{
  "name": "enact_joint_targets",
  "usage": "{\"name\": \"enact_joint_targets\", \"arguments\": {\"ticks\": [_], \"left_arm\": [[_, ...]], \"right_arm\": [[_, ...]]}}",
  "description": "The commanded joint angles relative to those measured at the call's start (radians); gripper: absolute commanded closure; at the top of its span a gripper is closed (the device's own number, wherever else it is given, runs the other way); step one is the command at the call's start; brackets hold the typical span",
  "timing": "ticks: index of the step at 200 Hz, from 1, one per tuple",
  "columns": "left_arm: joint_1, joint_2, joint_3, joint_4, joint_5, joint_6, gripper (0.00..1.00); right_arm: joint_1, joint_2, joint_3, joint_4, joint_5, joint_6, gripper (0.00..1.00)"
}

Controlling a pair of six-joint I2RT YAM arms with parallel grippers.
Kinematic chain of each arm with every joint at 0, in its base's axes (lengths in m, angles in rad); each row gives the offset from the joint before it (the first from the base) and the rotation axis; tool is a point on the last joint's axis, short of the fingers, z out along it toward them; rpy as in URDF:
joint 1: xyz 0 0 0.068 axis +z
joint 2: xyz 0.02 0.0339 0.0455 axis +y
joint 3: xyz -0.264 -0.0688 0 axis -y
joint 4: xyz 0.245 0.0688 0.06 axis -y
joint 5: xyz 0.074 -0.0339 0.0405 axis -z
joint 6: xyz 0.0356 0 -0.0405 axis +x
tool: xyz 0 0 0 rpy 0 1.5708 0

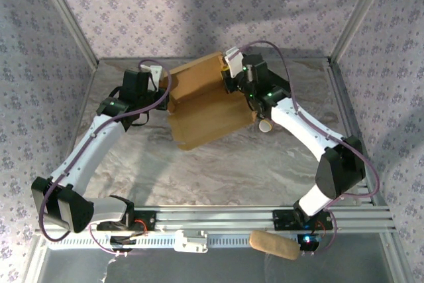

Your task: Fold the paper box

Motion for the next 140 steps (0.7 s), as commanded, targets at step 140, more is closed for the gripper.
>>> {"name": "enact_joint_targets", "arguments": {"ticks": [140], "left_arm": [[-0.046,-0.001,0.041,0.03,-0.01,-0.051,1.0]], "right_arm": [[0.301,0.076,-0.055,0.207,0.896,-0.124,1.0]]}}
